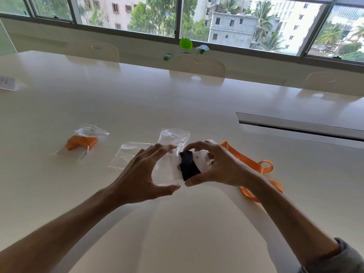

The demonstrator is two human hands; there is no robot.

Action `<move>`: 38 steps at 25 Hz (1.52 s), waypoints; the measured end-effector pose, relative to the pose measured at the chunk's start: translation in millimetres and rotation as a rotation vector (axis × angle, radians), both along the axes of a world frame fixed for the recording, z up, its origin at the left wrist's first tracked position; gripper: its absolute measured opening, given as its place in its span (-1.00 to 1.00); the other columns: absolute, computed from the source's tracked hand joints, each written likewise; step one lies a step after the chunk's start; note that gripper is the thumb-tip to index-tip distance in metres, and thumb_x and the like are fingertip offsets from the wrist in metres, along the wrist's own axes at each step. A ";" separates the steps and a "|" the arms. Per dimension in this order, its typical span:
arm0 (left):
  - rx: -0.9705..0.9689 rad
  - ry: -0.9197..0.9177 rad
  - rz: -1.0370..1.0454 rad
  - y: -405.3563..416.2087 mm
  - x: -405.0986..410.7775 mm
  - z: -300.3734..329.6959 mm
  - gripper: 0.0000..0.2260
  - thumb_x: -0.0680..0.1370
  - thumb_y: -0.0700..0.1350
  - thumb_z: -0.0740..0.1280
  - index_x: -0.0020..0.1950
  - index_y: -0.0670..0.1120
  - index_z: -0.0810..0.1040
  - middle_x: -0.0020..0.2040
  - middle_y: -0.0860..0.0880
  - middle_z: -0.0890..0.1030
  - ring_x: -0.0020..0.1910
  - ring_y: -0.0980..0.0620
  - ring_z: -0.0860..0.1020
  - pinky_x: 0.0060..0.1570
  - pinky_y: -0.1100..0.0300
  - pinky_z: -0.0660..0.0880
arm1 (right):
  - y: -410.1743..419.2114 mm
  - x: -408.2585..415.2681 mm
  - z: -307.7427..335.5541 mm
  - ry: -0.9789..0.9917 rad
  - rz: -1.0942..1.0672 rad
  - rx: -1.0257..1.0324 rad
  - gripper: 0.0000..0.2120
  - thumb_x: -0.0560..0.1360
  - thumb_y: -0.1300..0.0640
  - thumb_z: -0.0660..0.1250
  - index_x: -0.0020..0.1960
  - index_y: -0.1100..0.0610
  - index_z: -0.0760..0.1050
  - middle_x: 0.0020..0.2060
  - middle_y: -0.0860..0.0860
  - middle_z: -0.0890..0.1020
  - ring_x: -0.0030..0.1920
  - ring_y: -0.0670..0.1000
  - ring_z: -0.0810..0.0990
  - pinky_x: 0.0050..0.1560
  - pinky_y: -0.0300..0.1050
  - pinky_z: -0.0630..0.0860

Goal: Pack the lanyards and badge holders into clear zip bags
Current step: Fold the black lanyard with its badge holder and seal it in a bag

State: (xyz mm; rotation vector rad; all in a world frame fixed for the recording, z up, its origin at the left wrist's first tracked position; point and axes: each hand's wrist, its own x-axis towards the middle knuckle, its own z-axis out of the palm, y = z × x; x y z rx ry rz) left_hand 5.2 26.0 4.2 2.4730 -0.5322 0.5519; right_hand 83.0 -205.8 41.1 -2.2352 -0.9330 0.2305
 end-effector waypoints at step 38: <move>0.142 0.104 0.138 -7.1 0.7 -14.8 -0.02 0.22 0.51 0.35 0.50 0.01 0.25 0.32 0.06 0.49 0.16 0.06 0.51 0.09 0.18 0.40 | 25.5 -9.6 -39.9 0.442 -0.321 0.598 -0.61 0.33 0.06 0.57 0.08 -0.11 0.51 -0.21 -0.06 0.73 -0.17 -0.04 0.72 -0.29 -0.22 0.61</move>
